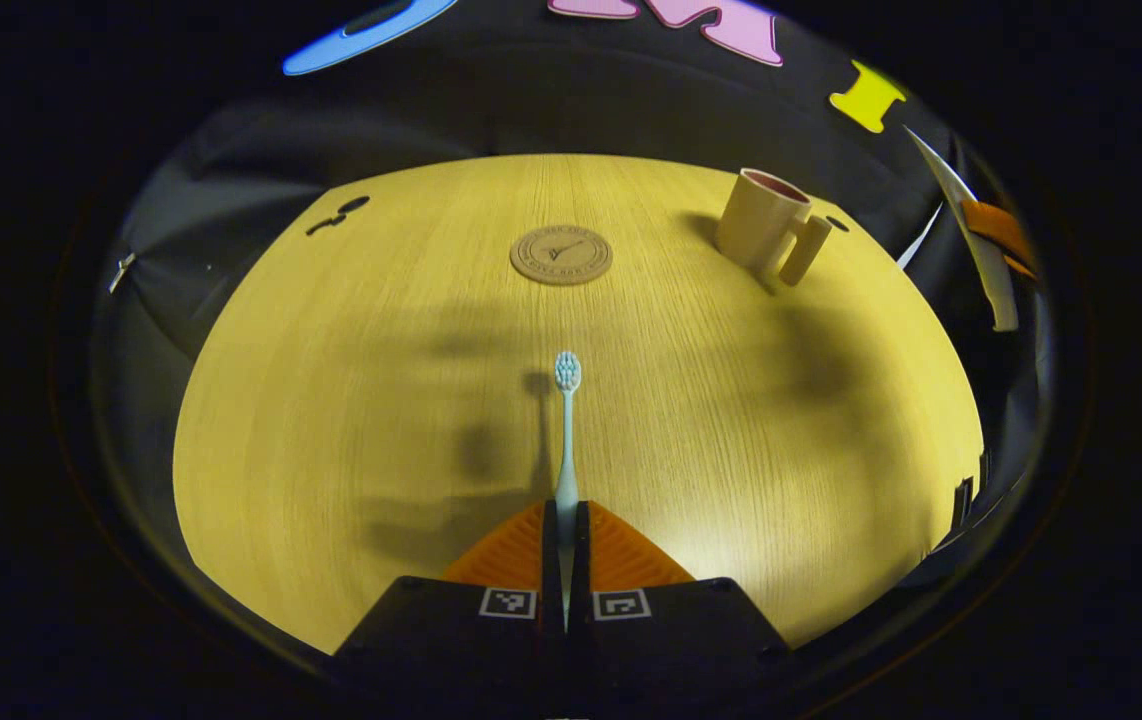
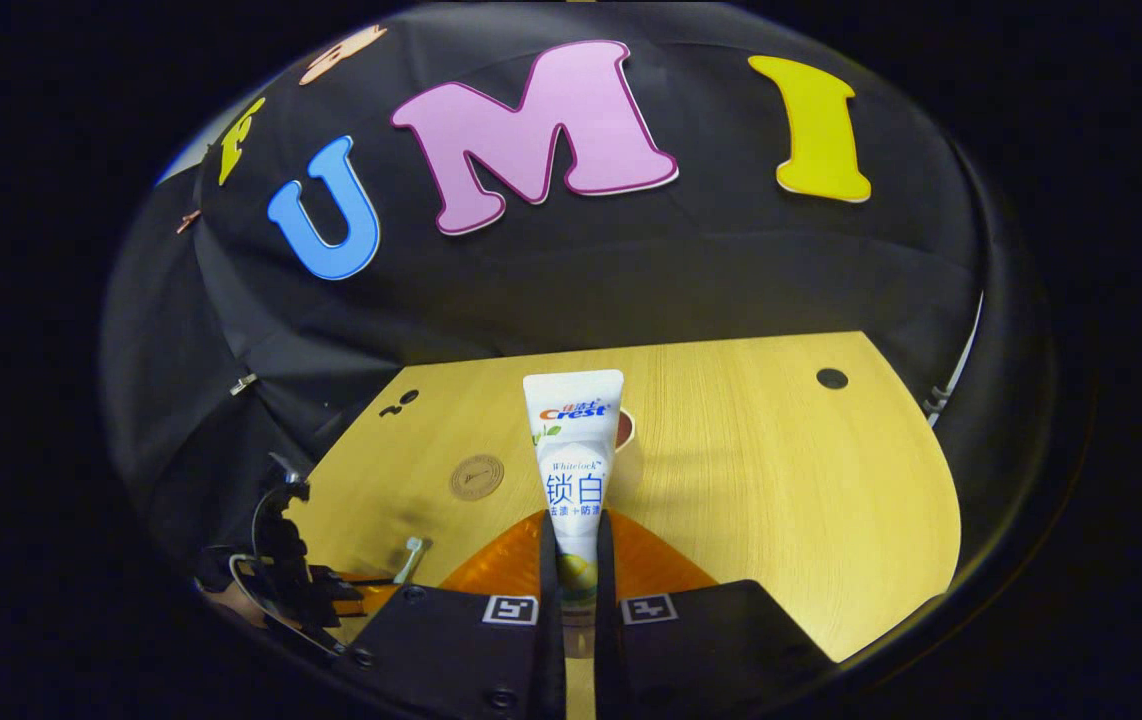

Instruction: Put the toothbrush and toothpaste on the desktop into the cup, then pick up the cup and place it on the coaster on the desktop.

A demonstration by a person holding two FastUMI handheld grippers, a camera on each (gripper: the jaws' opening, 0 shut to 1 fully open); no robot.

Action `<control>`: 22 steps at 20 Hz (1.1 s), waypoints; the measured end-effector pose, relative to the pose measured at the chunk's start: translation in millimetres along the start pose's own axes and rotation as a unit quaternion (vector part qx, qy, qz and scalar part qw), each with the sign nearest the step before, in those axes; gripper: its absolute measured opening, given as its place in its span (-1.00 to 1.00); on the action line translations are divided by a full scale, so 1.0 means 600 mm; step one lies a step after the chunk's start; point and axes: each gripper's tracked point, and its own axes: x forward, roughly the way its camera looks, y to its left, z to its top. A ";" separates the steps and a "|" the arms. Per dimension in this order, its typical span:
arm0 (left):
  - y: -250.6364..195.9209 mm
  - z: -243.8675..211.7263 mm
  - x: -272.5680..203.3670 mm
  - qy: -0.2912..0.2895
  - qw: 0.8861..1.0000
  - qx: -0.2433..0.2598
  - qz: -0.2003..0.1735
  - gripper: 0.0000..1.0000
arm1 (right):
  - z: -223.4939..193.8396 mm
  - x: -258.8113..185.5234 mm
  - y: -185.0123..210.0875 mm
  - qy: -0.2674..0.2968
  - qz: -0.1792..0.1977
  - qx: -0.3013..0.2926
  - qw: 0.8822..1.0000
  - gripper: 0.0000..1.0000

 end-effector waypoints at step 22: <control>-0.099 0.221 -0.154 -0.244 0.961 -0.117 -0.051 -0.87 | 0.135 0.283 0.011 -0.154 0.030 -0.025 0.987 -0.70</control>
